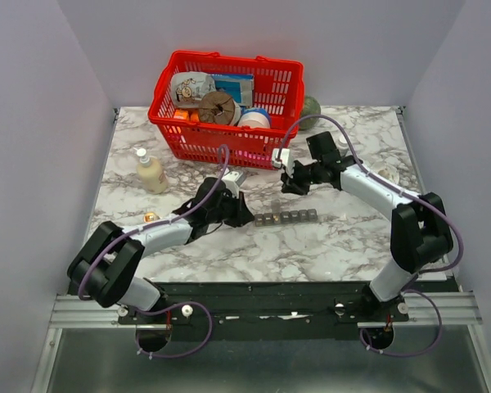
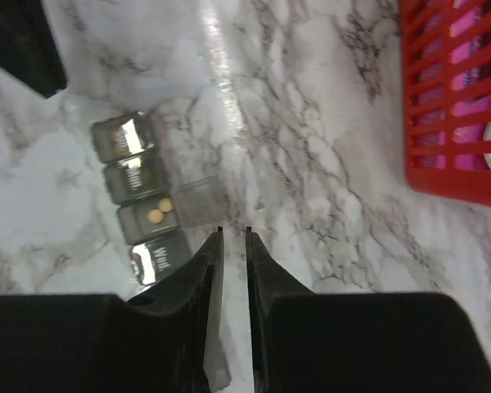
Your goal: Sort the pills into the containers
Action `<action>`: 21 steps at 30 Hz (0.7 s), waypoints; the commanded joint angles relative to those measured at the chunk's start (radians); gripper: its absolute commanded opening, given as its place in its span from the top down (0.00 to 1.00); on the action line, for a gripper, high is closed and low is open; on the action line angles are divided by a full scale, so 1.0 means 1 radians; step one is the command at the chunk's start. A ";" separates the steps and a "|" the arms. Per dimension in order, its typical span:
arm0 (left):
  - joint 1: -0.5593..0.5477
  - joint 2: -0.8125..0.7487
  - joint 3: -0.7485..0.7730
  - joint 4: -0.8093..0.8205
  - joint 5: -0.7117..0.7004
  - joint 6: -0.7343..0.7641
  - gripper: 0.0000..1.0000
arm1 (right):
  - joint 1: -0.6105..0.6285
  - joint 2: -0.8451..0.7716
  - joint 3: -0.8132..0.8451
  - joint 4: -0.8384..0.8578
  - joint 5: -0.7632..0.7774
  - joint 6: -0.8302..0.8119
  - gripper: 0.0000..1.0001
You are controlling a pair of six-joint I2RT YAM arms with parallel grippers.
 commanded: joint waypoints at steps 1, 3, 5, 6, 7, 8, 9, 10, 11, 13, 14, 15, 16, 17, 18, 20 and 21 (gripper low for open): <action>0.005 0.079 0.065 0.104 0.067 -0.019 0.89 | 0.002 0.054 0.057 0.123 0.128 0.066 0.78; 0.003 0.112 0.075 0.122 0.081 -0.022 0.89 | 0.002 0.068 0.060 0.140 0.157 0.072 0.78; 0.003 0.133 0.085 0.131 0.093 -0.026 0.89 | 0.003 0.097 0.071 0.140 0.171 0.072 0.78; 0.005 0.157 0.088 0.138 0.104 -0.029 0.89 | 0.005 0.108 0.079 0.142 0.177 0.069 0.78; 0.003 0.171 0.091 0.142 0.112 -0.031 0.89 | 0.005 0.125 0.083 0.140 0.176 0.060 0.78; 0.005 0.183 0.100 0.147 0.115 -0.043 0.89 | 0.006 0.134 0.086 0.142 0.179 0.057 0.78; 0.003 0.208 0.105 0.153 0.121 -0.052 0.89 | 0.008 0.140 0.094 0.140 0.177 0.057 0.78; 0.003 0.217 0.108 0.157 0.125 -0.055 0.89 | 0.012 0.146 0.096 0.133 0.174 0.051 0.78; 0.003 0.228 0.109 0.161 0.128 -0.060 0.89 | 0.015 0.151 0.096 0.129 0.171 0.031 0.78; 0.005 0.245 0.106 0.176 0.128 -0.072 0.89 | 0.025 0.152 0.080 0.128 0.153 0.003 0.78; 0.003 0.251 0.103 0.177 0.127 -0.074 0.89 | 0.029 0.152 0.079 0.125 0.149 -0.015 0.78; 0.003 0.258 0.102 0.177 0.125 -0.075 0.89 | 0.032 0.158 0.079 0.120 0.142 -0.024 0.78; 0.003 0.261 0.102 0.177 0.122 -0.078 0.89 | 0.038 0.165 0.080 0.117 0.142 -0.029 0.78; 0.005 0.266 0.102 0.177 0.121 -0.078 0.89 | 0.040 0.169 0.089 0.110 0.142 -0.035 0.78; 0.005 0.271 0.102 0.171 0.121 -0.080 0.89 | 0.045 0.184 0.097 0.100 0.142 -0.041 0.78; 0.003 0.274 0.106 0.162 0.115 -0.078 0.89 | 0.057 0.197 0.117 0.073 0.148 -0.060 0.78; 0.003 0.277 0.109 0.153 0.112 -0.078 0.89 | 0.060 0.209 0.123 0.060 0.149 -0.067 0.78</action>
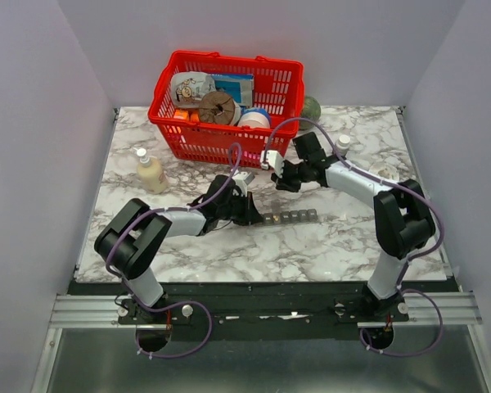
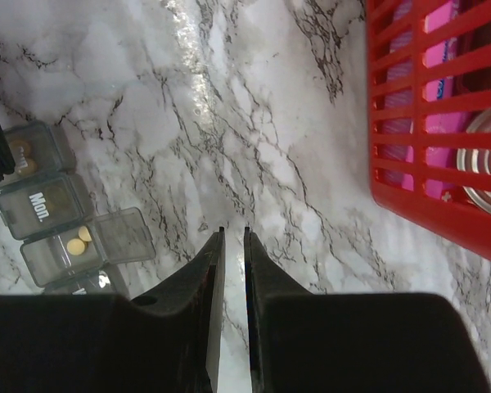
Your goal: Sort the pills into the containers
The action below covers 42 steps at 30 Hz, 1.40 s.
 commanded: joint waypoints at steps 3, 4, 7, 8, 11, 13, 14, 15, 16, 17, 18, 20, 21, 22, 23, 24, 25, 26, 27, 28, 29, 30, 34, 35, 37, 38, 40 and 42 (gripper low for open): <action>0.005 0.026 0.028 -0.002 0.005 -0.009 0.89 | 0.031 0.064 0.065 -0.082 0.003 -0.081 0.78; 0.003 0.029 0.031 -0.007 0.003 -0.009 0.89 | 0.037 0.066 0.063 -0.090 0.004 -0.087 0.78; 0.005 0.041 0.041 -0.025 -0.007 -0.013 0.89 | 0.047 0.066 0.049 -0.105 0.013 -0.115 0.78; 0.003 0.043 0.044 -0.030 -0.009 -0.013 0.89 | 0.049 0.064 0.048 -0.112 0.015 -0.128 0.78; 0.003 0.046 0.045 -0.045 -0.017 -0.015 0.89 | 0.052 0.055 0.045 -0.150 -0.014 -0.157 0.78; 0.003 0.047 0.048 -0.061 -0.023 -0.015 0.89 | 0.054 0.044 0.036 -0.168 -0.040 -0.173 0.78; 0.003 0.049 0.053 -0.065 -0.026 -0.015 0.89 | 0.054 0.035 0.031 -0.168 -0.049 -0.180 0.78; 0.003 0.052 0.054 -0.074 -0.024 -0.015 0.89 | 0.055 0.024 0.028 -0.170 -0.065 -0.182 0.78; 0.003 0.055 0.058 -0.079 -0.029 -0.015 0.89 | 0.058 0.021 0.032 -0.187 -0.069 -0.184 0.78; 0.003 0.057 0.061 -0.085 -0.031 -0.018 0.89 | 0.058 0.020 0.037 -0.196 -0.077 -0.194 0.78; 0.005 0.060 0.062 -0.088 -0.032 -0.016 0.89 | 0.060 0.009 0.034 -0.201 -0.089 -0.196 0.78; 0.003 0.061 0.065 -0.099 -0.040 -0.019 0.90 | 0.058 -0.008 0.020 -0.201 -0.102 -0.200 0.78; 0.005 0.061 0.067 -0.110 -0.043 -0.019 0.90 | 0.060 -0.014 0.019 -0.201 -0.114 -0.201 0.78; 0.005 0.061 0.068 -0.114 -0.044 -0.018 0.90 | 0.060 -0.025 0.013 -0.207 -0.120 -0.202 0.78; 0.003 0.063 0.071 -0.120 -0.050 -0.018 0.90 | 0.060 -0.031 0.012 -0.214 -0.126 -0.211 0.78; 0.003 0.066 0.073 -0.127 -0.052 -0.018 0.90 | 0.060 -0.034 0.008 -0.222 -0.132 -0.213 0.78; 0.003 0.066 0.074 -0.130 -0.054 -0.018 0.90 | 0.061 -0.037 0.008 -0.242 -0.141 -0.219 0.78; 0.003 0.067 0.077 -0.133 -0.057 -0.019 0.90 | 0.063 -0.040 0.006 -0.250 -0.146 -0.227 0.78; 0.003 0.069 0.079 -0.139 -0.060 -0.019 0.90 | 0.063 -0.045 0.002 -0.257 -0.148 -0.233 0.78; 0.003 0.069 0.079 -0.139 -0.061 -0.019 0.90 | 0.067 -0.046 -0.010 -0.270 -0.151 -0.236 0.78; 0.003 0.069 0.079 -0.139 -0.063 -0.021 0.90 | 0.071 -0.052 -0.015 -0.279 -0.152 -0.243 0.78; 0.003 0.069 0.079 -0.139 -0.064 -0.021 0.90 | 0.072 -0.054 -0.020 -0.285 -0.152 -0.245 0.78; 0.003 0.069 0.081 -0.140 -0.064 -0.021 0.90 | 0.090 -0.037 -0.034 -0.331 -0.131 -0.245 0.78; 0.003 0.067 0.081 -0.142 -0.064 -0.022 0.90 | 0.098 -0.033 -0.034 -0.342 -0.126 -0.240 0.78; 0.005 0.067 0.081 -0.140 -0.063 -0.022 0.90 | 0.106 -0.016 -0.037 -0.349 -0.111 -0.230 0.78; 0.003 0.067 0.081 -0.140 -0.063 -0.024 0.90 | 0.112 -0.011 -0.040 -0.348 -0.106 -0.216 0.78; 0.003 0.066 0.079 -0.137 -0.061 -0.025 0.90 | 0.118 0.000 -0.043 -0.339 -0.082 -0.196 0.78; 0.003 0.069 0.079 -0.134 -0.060 -0.027 0.90 | 0.129 0.013 -0.040 -0.334 -0.056 -0.164 0.78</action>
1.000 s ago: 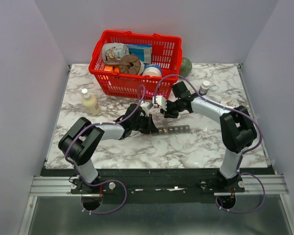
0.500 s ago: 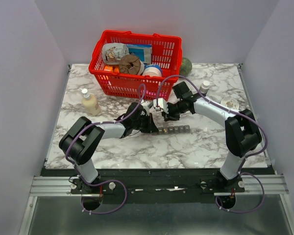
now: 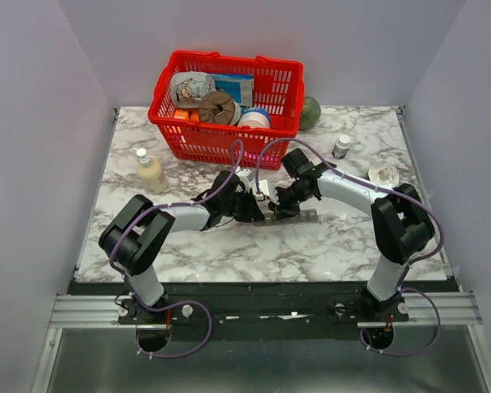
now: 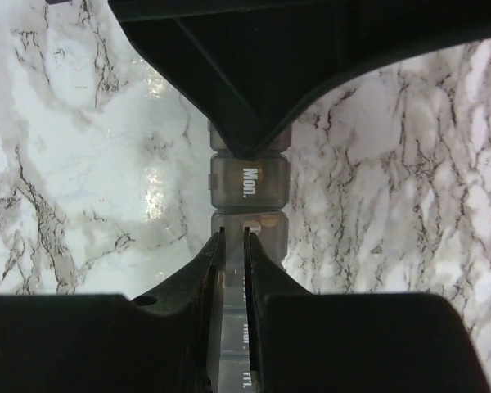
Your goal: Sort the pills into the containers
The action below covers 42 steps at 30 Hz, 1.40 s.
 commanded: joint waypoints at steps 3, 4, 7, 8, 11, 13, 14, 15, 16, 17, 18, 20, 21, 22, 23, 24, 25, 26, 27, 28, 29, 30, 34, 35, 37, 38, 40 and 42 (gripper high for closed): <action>0.003 0.029 0.004 -0.046 -0.035 -0.008 0.90 | 0.029 0.071 0.003 -0.012 0.095 0.094 0.78; 0.005 0.029 0.004 -0.044 -0.033 -0.008 0.90 | 0.029 0.091 0.009 -0.012 0.113 0.104 0.78; 0.005 0.032 0.003 -0.041 -0.030 -0.009 0.90 | 0.028 0.110 0.032 -0.015 0.138 0.142 0.78; 0.005 0.029 0.003 -0.041 -0.029 -0.009 0.90 | 0.029 0.111 0.038 -0.019 0.134 0.147 0.78; 0.005 0.032 0.003 -0.038 -0.027 -0.011 0.90 | 0.028 0.079 0.048 -0.023 0.117 0.151 0.78; 0.005 0.033 0.004 -0.038 -0.024 -0.010 0.90 | 0.028 0.059 0.055 -0.029 0.103 0.156 0.78; 0.005 0.033 0.004 -0.037 -0.023 -0.009 0.90 | 0.028 0.051 0.067 -0.034 0.103 0.157 0.78; 0.006 0.035 0.004 -0.037 -0.021 -0.009 0.90 | 0.028 0.038 0.074 -0.037 0.098 0.160 0.78; 0.005 0.035 0.004 -0.037 -0.021 -0.011 0.90 | 0.028 0.032 0.081 -0.048 0.092 0.162 0.78; 0.006 0.035 0.004 -0.037 -0.021 -0.010 0.90 | 0.028 0.030 0.090 -0.052 0.091 0.160 0.78; 0.006 0.036 0.004 -0.038 -0.020 -0.009 0.90 | 0.028 0.024 0.097 -0.055 0.089 0.163 0.78; 0.005 0.036 0.006 -0.038 -0.020 -0.009 0.90 | 0.028 0.021 0.100 -0.063 0.086 0.163 0.78; 0.005 0.036 0.006 -0.038 -0.020 -0.009 0.90 | 0.028 0.019 0.098 -0.063 0.085 0.163 0.78; 0.005 0.035 0.006 -0.038 -0.020 -0.009 0.90 | 0.028 0.016 0.097 -0.063 0.086 0.162 0.78; 0.006 0.036 0.006 -0.038 -0.018 -0.009 0.90 | 0.028 0.015 0.097 -0.063 0.088 0.162 0.78; 0.006 0.038 0.006 -0.038 -0.018 -0.009 0.90 | 0.029 0.013 0.091 -0.063 0.089 0.160 0.78; 0.005 0.038 0.006 -0.038 -0.016 -0.009 0.90 | 0.028 0.010 0.089 -0.063 0.091 0.159 0.78; 0.005 0.038 0.006 -0.038 -0.018 -0.009 0.90 | 0.028 0.005 0.087 -0.062 0.091 0.157 0.78; 0.006 0.038 0.007 -0.038 -0.018 -0.009 0.90 | 0.028 0.007 0.086 -0.062 0.091 0.159 0.78; 0.006 0.040 0.007 -0.040 -0.016 -0.009 0.90 | 0.028 0.005 0.083 -0.062 0.091 0.157 0.78; 0.006 0.040 0.007 -0.040 -0.016 -0.009 0.90 | 0.028 0.010 0.081 -0.062 0.091 0.157 0.78; 0.005 0.038 0.009 -0.040 -0.016 -0.009 0.90 | 0.028 0.015 0.078 -0.063 0.094 0.157 0.78; 0.005 0.043 0.009 -0.040 -0.015 -0.009 0.90 | 0.031 0.073 0.063 -0.052 0.123 0.167 0.78; 0.005 0.043 0.009 -0.040 -0.015 -0.009 0.90 | 0.038 0.091 0.060 -0.052 0.137 0.174 0.79; 0.006 0.044 0.007 -0.037 -0.013 -0.011 0.90 | 0.043 0.140 0.058 -0.048 0.173 0.183 0.79; 0.006 0.044 0.007 -0.037 -0.013 -0.013 0.90 | 0.045 0.151 0.057 -0.046 0.181 0.191 0.79; 0.006 0.044 0.004 -0.032 -0.012 -0.013 0.90 | 0.045 0.165 0.055 -0.039 0.203 0.193 0.79; 0.008 0.047 0.003 -0.029 -0.010 -0.014 0.90 | 0.045 0.163 0.058 -0.035 0.201 0.200 0.79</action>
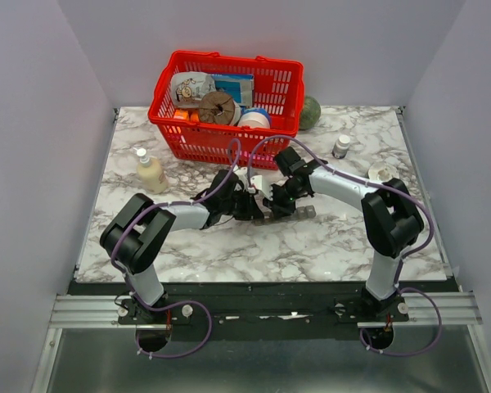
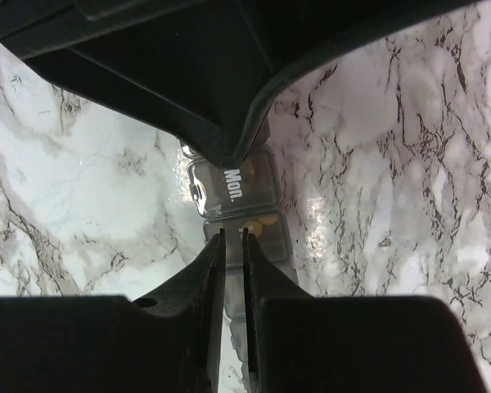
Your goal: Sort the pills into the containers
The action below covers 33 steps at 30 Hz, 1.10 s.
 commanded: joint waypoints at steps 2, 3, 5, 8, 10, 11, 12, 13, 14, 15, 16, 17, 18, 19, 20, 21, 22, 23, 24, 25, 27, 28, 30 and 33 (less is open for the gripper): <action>-0.003 0.036 -0.003 -0.039 -0.008 0.018 0.90 | 0.016 0.058 -0.013 -0.011 0.065 0.035 0.79; -0.002 0.038 -0.003 -0.038 -0.008 0.017 0.90 | 0.014 0.052 -0.005 -0.018 0.056 0.035 0.79; 0.000 0.032 -0.003 -0.039 -0.005 0.017 0.90 | 0.014 0.025 0.016 -0.037 0.034 0.038 0.79; 0.005 0.013 -0.006 -0.039 -0.006 0.014 0.89 | 0.000 -0.036 0.042 -0.060 0.008 0.035 0.78; 0.011 -0.010 -0.007 -0.038 -0.005 0.011 0.85 | -0.012 -0.069 0.047 -0.076 -0.006 0.035 0.77; 0.011 -0.020 -0.006 -0.038 -0.005 0.008 0.84 | -0.024 -0.087 0.042 -0.080 -0.012 0.031 0.75; 0.014 -0.031 -0.003 -0.038 -0.005 0.006 0.82 | -0.029 -0.118 0.039 -0.085 -0.013 0.029 0.75; 0.015 -0.056 -0.001 -0.038 -0.002 0.000 0.78 | -0.033 -0.136 0.032 -0.088 -0.018 0.029 0.75; 0.014 -0.067 0.004 -0.041 -0.002 0.000 0.76 | -0.041 -0.150 0.021 -0.088 -0.023 0.029 0.73; 0.015 -0.080 0.016 -0.050 -0.003 -0.003 0.73 | -0.043 -0.184 0.012 -0.090 -0.024 0.034 0.73; 0.020 -0.108 0.022 -0.064 -0.003 -0.006 0.66 | -0.046 -0.201 0.006 -0.090 -0.027 0.034 0.72; 0.020 -0.123 0.027 -0.073 -0.008 -0.006 0.63 | -0.055 -0.219 -0.004 -0.088 -0.039 0.035 0.71; 0.021 -0.139 0.043 -0.088 -0.014 0.000 0.60 | -0.059 -0.240 -0.022 -0.088 -0.050 0.041 0.70; 0.023 -0.171 0.050 -0.116 -0.022 0.004 0.55 | -0.063 -0.276 -0.030 -0.088 -0.062 0.043 0.69; 0.025 -0.188 0.051 -0.124 -0.026 0.015 0.54 | -0.072 -0.297 -0.039 -0.088 -0.082 0.047 0.65; 0.028 -0.206 0.054 -0.133 -0.032 0.018 0.52 | -0.075 -0.316 -0.053 -0.087 -0.090 0.054 0.64; 0.031 -0.243 0.054 -0.148 -0.033 0.024 0.51 | -0.081 -0.334 -0.059 -0.085 -0.099 0.057 0.62; 0.037 -0.263 0.053 -0.154 -0.034 0.034 0.51 | -0.095 -0.374 -0.065 -0.084 -0.111 0.060 0.57; 0.040 -0.284 0.044 -0.160 -0.040 0.059 0.51 | -0.104 -0.392 -0.071 -0.084 -0.118 0.067 0.54; 0.041 -0.332 0.034 -0.171 -0.052 0.076 0.50 | -0.115 -0.415 -0.086 -0.079 -0.127 0.066 0.50; 0.048 -0.388 -0.005 -0.176 -0.089 0.135 0.50 | -0.148 -0.475 -0.111 -0.067 -0.148 0.060 0.39; 0.051 -0.457 -0.021 -0.180 -0.106 0.158 0.48 | -0.158 -0.495 -0.134 -0.059 -0.154 0.054 0.36; 0.051 -0.533 -0.062 -0.197 -0.179 0.213 0.40 | -0.184 -0.563 -0.165 -0.059 -0.191 0.008 0.27; 0.058 -0.697 -0.105 -0.234 -0.253 0.302 0.19 | -0.193 -0.656 -0.229 -0.050 -0.250 -0.051 0.19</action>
